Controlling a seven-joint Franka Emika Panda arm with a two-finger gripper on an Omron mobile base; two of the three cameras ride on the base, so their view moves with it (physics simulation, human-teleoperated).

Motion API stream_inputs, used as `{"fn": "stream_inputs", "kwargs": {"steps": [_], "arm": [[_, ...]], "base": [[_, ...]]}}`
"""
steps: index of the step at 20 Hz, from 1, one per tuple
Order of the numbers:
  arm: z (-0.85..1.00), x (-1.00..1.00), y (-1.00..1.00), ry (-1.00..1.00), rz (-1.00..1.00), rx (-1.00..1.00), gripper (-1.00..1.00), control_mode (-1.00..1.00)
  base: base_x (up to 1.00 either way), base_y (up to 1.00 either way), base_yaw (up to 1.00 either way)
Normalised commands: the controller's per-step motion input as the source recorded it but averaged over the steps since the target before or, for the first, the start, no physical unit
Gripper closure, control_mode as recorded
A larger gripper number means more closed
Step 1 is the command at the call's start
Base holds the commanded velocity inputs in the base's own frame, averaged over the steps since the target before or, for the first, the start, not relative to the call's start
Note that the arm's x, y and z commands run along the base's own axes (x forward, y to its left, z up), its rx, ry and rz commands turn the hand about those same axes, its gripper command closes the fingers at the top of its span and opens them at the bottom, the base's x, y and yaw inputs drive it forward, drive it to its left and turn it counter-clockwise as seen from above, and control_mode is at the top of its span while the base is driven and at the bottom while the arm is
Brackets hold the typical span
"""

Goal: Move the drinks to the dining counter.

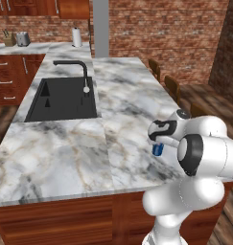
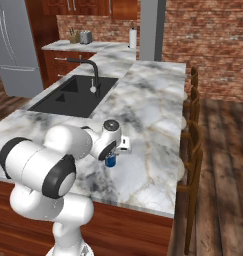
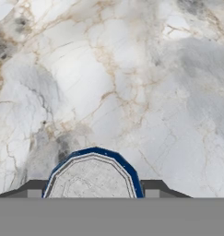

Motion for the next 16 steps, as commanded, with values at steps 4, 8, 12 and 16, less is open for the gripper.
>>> {"fn": "stream_inputs", "kwargs": {"steps": [4,8,12,16], "arm": [[-0.17,0.17,0.0,0.0,0.01,0.0,1.0,-1.0],[-0.19,0.09,0.0,0.0,0.02,0.0,1.0,-1.0],[-0.23,0.01,0.0,0.0,0.02,0.0,1.0,-1.0],[-0.26,0.0,0.0,-0.03,0.01,0.0,1.0,-1.0]], "base": [[0.0,0.0,0.0],[0.0,0.0,0.0],[0.0,0.0,0.0],[0.0,0.0,0.0]]}}
